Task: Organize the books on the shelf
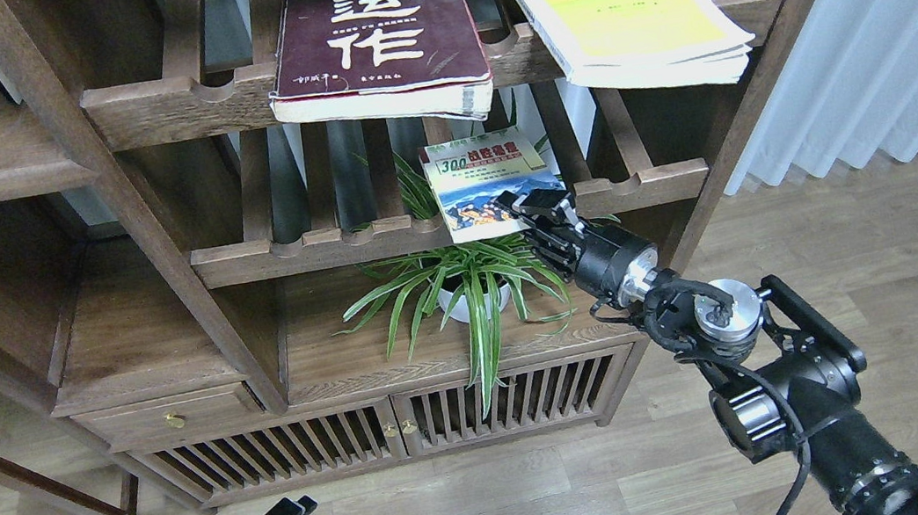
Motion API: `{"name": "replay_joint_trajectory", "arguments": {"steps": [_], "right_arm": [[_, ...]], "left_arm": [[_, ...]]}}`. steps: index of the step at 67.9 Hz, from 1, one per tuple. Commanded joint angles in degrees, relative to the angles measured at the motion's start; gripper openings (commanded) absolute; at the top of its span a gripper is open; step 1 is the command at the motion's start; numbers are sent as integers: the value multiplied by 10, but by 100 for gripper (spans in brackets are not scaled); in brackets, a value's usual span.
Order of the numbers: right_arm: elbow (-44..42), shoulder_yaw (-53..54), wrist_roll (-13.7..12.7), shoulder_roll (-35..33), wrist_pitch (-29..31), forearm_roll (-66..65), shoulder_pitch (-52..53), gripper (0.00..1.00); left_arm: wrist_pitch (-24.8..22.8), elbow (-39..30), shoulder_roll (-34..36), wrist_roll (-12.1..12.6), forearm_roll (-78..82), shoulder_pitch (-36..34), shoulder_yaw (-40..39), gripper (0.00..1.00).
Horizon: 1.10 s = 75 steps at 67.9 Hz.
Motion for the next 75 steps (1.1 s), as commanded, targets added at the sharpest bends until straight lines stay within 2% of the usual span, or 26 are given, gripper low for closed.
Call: {"name": "replay_joint_trajectory", "arguments": {"steps": [1, 6, 15, 26, 47, 57, 61, 62, 64, 75], "right_arm": [[15, 7, -13, 0, 8, 0, -5, 4], [33, 8, -29, 0, 11, 1, -9, 4], [83, 8, -30, 0, 28, 4, -42, 4], [163, 8, -30, -15, 105, 19, -136, 4], [211, -20, -30, -3, 210, 22, -255, 4], [216, -48, -30, -2, 222, 22, -301, 4], [216, -65, -30, -1, 222, 22, -312, 4], [215, -81, -30, 0, 222, 21, -318, 4], [214, -90, -30, 0, 222, 21, -320, 4], [205, -123, -30, 0, 222, 17, -319, 4]], "left_arm": [[0, 0, 0, 0, -1, 1, 0, 100], [0, 0, 1, -1, -2, 1, 0, 100], [0, 0, 1, -1, -2, 3, -1, 100], [0, -2, 1, -1, -3, 7, -2, 100], [0, -47, 1, 3, -67, 18, -3, 100], [0, -132, 40, 3, -95, 50, -3, 100], [0, -187, 58, 3, -102, 69, -2, 100], [0, -245, 76, 3, -107, 89, -2, 100], [0, -268, 85, 3, -110, 97, -2, 100], [0, -357, 121, 2, -119, 126, 0, 100]]}}
